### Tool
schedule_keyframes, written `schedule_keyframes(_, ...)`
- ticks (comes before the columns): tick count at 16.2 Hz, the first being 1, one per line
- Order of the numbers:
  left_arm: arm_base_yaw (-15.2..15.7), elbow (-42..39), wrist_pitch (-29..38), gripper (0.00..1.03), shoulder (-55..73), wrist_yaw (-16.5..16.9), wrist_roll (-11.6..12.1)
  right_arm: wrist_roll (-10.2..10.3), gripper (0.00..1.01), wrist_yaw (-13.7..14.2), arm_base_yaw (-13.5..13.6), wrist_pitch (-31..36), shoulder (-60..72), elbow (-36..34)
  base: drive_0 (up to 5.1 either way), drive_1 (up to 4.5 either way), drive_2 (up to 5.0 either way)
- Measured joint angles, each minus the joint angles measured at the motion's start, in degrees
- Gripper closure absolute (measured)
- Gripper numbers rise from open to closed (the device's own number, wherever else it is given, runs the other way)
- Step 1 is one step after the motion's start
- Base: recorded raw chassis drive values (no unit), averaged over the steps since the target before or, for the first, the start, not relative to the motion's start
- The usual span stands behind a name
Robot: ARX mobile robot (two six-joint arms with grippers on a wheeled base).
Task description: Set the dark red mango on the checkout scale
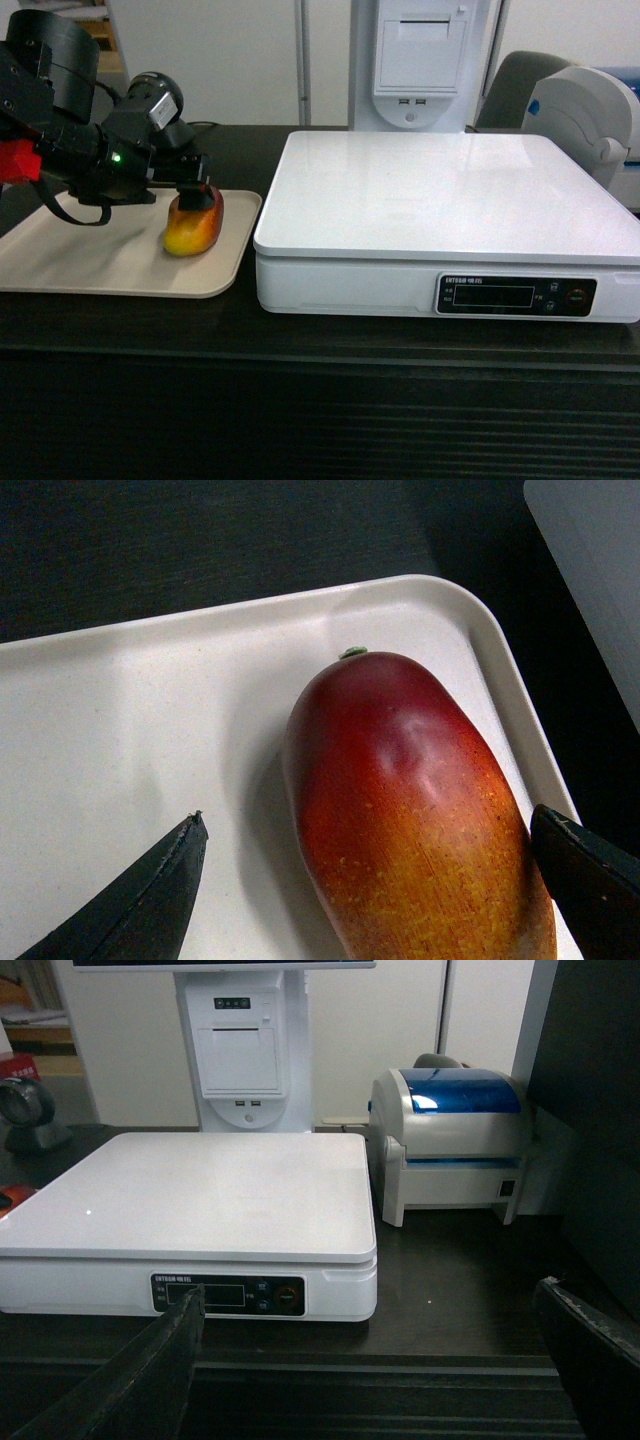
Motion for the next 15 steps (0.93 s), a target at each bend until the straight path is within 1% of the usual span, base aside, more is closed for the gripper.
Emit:
schedule_keyframes(4, -0.02, 4.22, -4.59, 0.05, 1.95, -1.99, -0.52, 0.00, 0.03, 0.00, 0.00, 0.00, 0.00, 0.00, 0.0, 0.00, 0.0)
schedule_keyframes(6, -0.35, 7.52, -8.87, 0.05, 5.38, -4.59, -0.09, 0.00, 0.03, 0.00, 0.00, 0.00, 0.00, 0.00, 0.0, 0.00, 0.0)
schedule_keyframes(7, -0.57, 7.58, -9.27, 0.05, 6.01, -5.09, 0.02, 0.00, 0.03, 0.00, 0.00, 0.00, -0.02, 0.00, 0.0, 0.00, 0.0)
schedule_keyframes(8, -0.59, 7.63, -9.05, 0.05, 6.47, -5.49, 0.66, 0.00, 0.03, 0.00, 0.00, 0.00, 0.00, 0.00, 0.0, 0.00, 0.0)
schedule_keyframes(12, -0.90, 8.72, -8.87, 0.05, 6.78, -6.82, 0.94, 0.00, 0.03, 0.00, 0.00, 0.00, 0.00, 0.00, 0.0, 0.00, 0.0)
schedule_keyframes(13, -0.90, 8.72, -8.85, 0.09, 6.91, -7.08, 1.44, 0.00, 0.03, 0.00, 0.00, 0.00, -0.02, 0.00, 0.0, 0.00, 0.0)
schedule_keyframes(15, -0.90, 8.70, -8.04, 0.26, 6.93, -7.17, 1.55, 0.00, 0.03, 0.00, 0.00, 0.00, -0.02, 0.00, 0.0, 0.00, 0.0)
